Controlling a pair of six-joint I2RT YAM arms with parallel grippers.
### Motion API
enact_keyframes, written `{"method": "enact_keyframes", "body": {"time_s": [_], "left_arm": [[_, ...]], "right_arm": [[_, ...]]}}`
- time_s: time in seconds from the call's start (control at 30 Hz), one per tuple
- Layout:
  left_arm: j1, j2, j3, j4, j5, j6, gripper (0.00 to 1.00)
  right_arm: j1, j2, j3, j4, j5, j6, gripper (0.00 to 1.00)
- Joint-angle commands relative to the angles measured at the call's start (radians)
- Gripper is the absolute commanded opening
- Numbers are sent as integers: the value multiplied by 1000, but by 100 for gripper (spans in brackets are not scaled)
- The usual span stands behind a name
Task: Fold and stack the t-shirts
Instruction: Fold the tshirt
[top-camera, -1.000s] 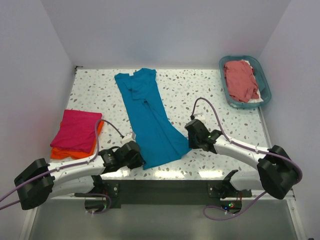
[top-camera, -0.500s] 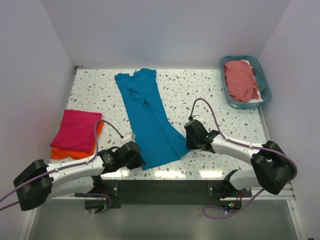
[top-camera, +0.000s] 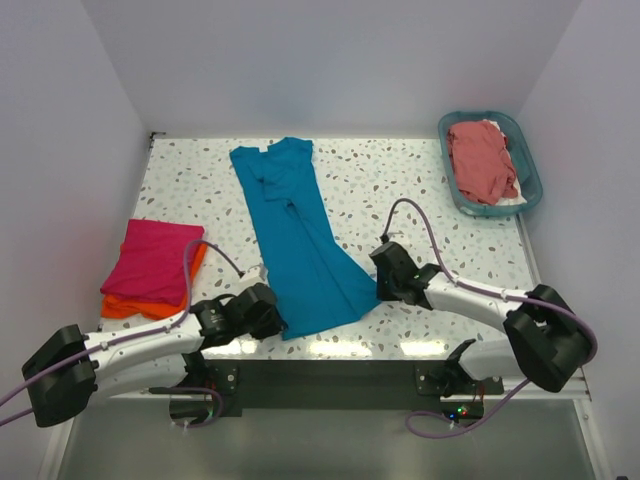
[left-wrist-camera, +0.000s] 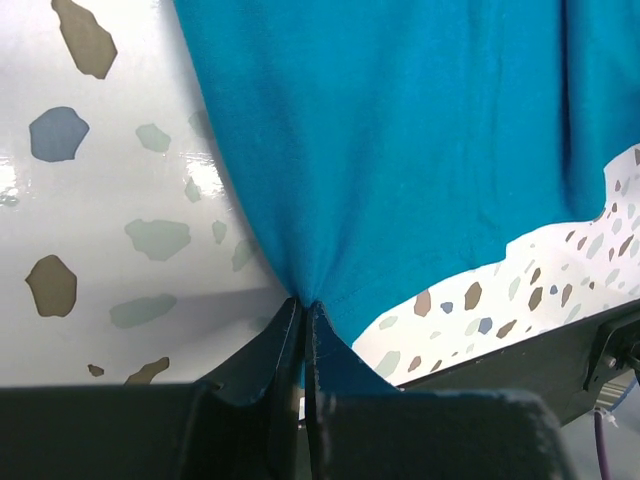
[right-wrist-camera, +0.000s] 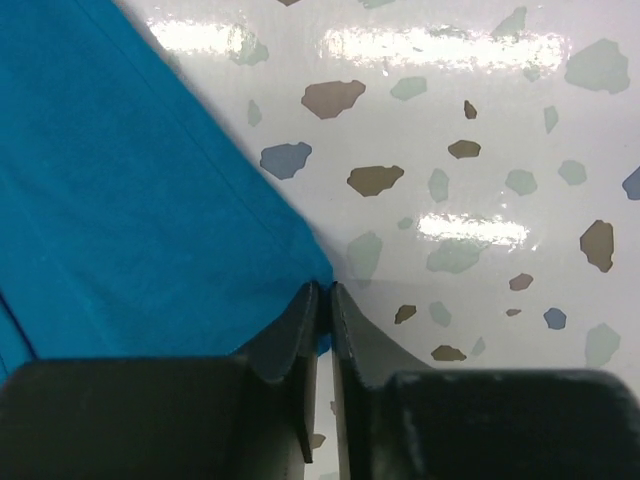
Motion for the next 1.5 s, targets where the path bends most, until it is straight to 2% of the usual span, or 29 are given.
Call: {"method": "enact_keyframes", "body": {"time_s": [0.0,0.1,0.3,0.47,0.63,0.87,1.23,1.3,1.33,1.4,1.43,1.47], "left_arm": [[-7,-21,-4,-28,-21,-6,5],[-7,-25,0,-39,-21,-3,5],[-7,-33,2,-51,-24,-2,5],[-7,-33,1,-49,-21,0,5],[-7,-30,4,-53,-18,4,5],[-7,-16,2,-46,-15,6,5],[-7,-16,-1,-42,-12,6,5],[-7,-16,-3,-37,-9,8,6],[-7,-18,-3,-37,-9,8,6],[-7,-19,-6,-37,-7,8,8],[-7,-27,-9,-39,-9,8,8],[-7,-30,-10,-39,-9,8,10]], "right_arm": [[-3,-57,-13,-7,3,18,9],[-2,-124,-1,-59,3,7,0],[15,-243,32,-116,-40,-16,0],[112,-252,82,-153,-11,-1,0],[248,-232,142,-178,58,45,0],[339,-194,164,-165,74,65,0],[483,15,239,-43,40,104,0],[489,67,259,-23,25,104,6],[495,79,262,-15,20,105,16],[495,89,263,-7,15,104,27],[494,79,260,-9,25,105,38],[495,70,259,-27,32,108,42]]}}
